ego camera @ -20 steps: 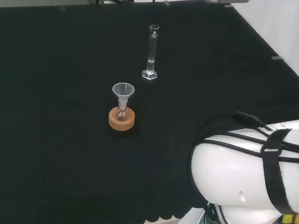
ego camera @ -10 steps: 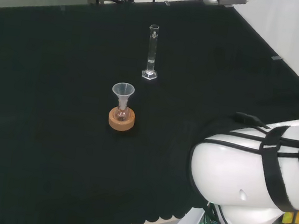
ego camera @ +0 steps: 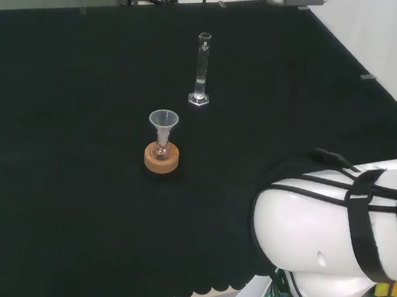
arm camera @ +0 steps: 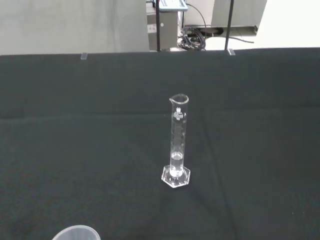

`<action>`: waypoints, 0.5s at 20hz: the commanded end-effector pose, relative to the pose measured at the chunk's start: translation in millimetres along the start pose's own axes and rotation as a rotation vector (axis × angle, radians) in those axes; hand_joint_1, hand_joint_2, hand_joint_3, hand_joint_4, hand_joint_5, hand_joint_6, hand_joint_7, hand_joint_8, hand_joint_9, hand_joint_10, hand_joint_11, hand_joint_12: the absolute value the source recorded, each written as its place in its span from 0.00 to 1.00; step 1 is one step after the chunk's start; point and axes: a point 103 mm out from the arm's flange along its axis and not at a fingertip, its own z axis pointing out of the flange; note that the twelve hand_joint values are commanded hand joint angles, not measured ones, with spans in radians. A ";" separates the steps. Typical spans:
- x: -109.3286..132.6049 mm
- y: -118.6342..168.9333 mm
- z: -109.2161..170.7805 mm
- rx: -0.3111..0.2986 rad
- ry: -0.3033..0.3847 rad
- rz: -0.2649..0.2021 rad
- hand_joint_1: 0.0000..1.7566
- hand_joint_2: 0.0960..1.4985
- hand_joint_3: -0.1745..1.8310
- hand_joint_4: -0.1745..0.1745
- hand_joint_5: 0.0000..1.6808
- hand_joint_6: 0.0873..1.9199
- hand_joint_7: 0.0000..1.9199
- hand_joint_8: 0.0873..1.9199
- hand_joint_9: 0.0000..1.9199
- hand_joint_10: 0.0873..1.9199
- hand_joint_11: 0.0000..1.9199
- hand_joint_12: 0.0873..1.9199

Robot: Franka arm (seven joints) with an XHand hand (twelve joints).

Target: Pick up the graduated cylinder.

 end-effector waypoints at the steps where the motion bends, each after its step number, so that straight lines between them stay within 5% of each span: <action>1: -23.3 48.0 62.8 0.065 0.014 0.023 0.05 0.92 0.09 0.45 0.11 0.00 0.00 0.15 0.07 0.33 0.01 0.72; 10: -55.2 147.8 135.9 0.052 0.099 -0.025 0.13 0.89 0.08 0.41 0.12 0.00 0.00 0.21 0.09 0.34 0.02 0.72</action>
